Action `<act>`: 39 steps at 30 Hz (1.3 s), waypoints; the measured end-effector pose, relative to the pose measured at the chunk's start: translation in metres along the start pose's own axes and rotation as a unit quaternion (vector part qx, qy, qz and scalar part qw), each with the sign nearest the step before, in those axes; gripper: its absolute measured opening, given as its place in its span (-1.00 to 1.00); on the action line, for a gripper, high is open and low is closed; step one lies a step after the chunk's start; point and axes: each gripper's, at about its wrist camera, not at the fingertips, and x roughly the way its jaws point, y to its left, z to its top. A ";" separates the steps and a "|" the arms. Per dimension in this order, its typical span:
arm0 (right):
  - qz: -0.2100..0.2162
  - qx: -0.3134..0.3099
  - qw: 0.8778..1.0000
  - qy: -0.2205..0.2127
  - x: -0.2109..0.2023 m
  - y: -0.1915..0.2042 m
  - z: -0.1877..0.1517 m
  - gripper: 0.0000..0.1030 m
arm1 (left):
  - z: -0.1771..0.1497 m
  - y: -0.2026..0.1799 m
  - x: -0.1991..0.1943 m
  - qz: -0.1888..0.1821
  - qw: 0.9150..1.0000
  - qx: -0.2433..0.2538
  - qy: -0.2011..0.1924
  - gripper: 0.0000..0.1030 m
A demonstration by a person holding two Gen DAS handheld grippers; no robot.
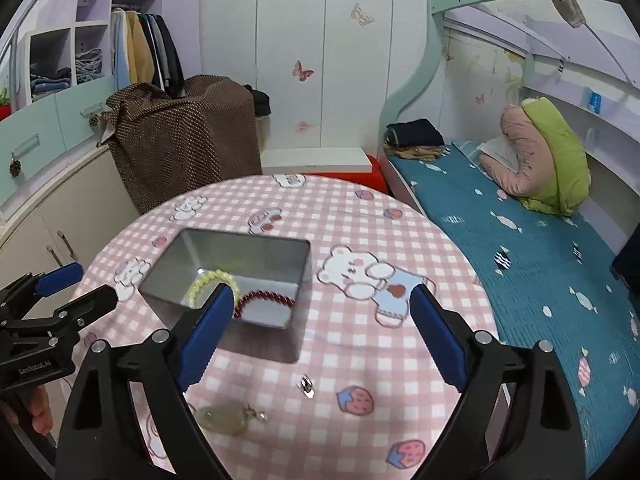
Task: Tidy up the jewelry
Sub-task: 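Withdraw both open tools from the tin toward the remaining charms, then grasp a small pink charm with the left tool while the right tool grasps a small silver charm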
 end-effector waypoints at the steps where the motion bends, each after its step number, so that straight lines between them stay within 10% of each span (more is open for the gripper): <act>1: -0.004 0.001 1.000 0.004 0.001 -0.001 -0.002 0.67 | -0.004 0.002 0.001 0.002 1.000 -0.001 0.005 0.72; 18: -0.018 -0.004 0.996 0.086 0.037 -0.009 -0.050 0.67 | -0.030 0.010 0.038 -0.004 0.999 0.012 0.052 0.72; 36: -0.006 -0.004 0.993 0.117 0.059 -0.009 -0.060 0.67 | -0.030 -0.002 0.075 -0.026 0.994 0.026 0.099 0.00; 39: -0.005 -0.004 0.993 0.120 0.061 -0.009 -0.061 0.67 | -0.031 -0.002 0.075 -0.040 0.994 0.027 0.098 -0.45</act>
